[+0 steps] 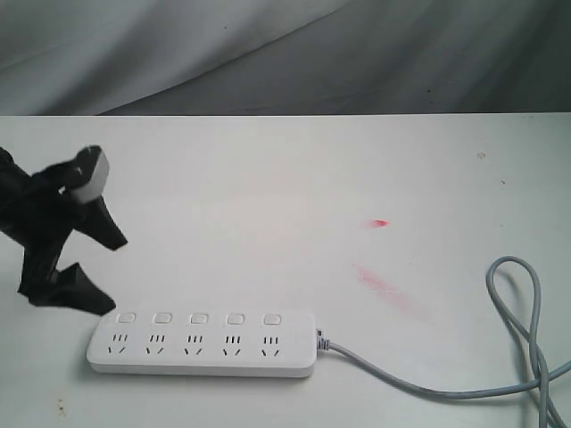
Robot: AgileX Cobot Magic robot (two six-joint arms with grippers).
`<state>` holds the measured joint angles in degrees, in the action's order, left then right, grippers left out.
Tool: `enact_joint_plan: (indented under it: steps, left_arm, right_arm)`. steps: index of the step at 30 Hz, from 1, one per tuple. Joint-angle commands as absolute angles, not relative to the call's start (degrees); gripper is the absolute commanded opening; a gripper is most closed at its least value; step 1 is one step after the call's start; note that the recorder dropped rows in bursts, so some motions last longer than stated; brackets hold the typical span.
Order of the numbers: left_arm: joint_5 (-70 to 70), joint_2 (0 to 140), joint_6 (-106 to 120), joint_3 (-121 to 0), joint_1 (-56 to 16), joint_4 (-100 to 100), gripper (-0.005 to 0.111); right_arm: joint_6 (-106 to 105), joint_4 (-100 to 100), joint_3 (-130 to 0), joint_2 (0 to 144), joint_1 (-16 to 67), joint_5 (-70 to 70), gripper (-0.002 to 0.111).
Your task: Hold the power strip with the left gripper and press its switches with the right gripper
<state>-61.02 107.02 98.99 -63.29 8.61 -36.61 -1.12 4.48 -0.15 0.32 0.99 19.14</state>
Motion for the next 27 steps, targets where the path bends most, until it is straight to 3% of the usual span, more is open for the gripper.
enact_joint_plan:
  steps: [1,5,7,10,12,13,17,27]
  left_arm:
    - [-62.06,99.38,88.96,-66.73,8.46,-42.33,0.104]
    - [-61.42,93.16,78.91,-68.68,8.46,-49.07,0.102]
    - [-61.42,90.04,74.27,-69.66,8.46,-51.97,0.091]
    - [-62.28,86.51,70.57,-70.38,8.46,-55.17,0.051]
    - [-65.07,83.97,69.37,-70.38,8.46,-56.36,0.013]
    - [-66.64,82.93,68.26,-70.38,8.46,-56.78,0.0]
    - [-69.96,77.8,58.7,-70.38,8.46,-59.93,0.004]
    - [-69.96,69.28,58.67,-70.38,8.46,-61.43,0.003]
  right_arm:
    - [-1.06,4.05,0.0,0.0,0.53,19.06,0.0]
    - [-1.06,4.05,0.0,0.0,0.53,19.06,0.0]
    - [-1.06,4.05,0.0,0.0,0.53,19.06,0.0]
    - [-1.06,4.05,0.0,0.0,0.53,19.06,0.0]
    - [-1.06,4.05,0.0,0.0,0.53,19.06,0.0]
    - [-1.06,4.05,0.0,0.0,0.53,19.06,0.0]
    - [-1.06,4.05,0.0,0.0,0.53,19.06,0.0]
    - [-1.06,4.05,0.0,0.0,0.53,19.06,0.0]
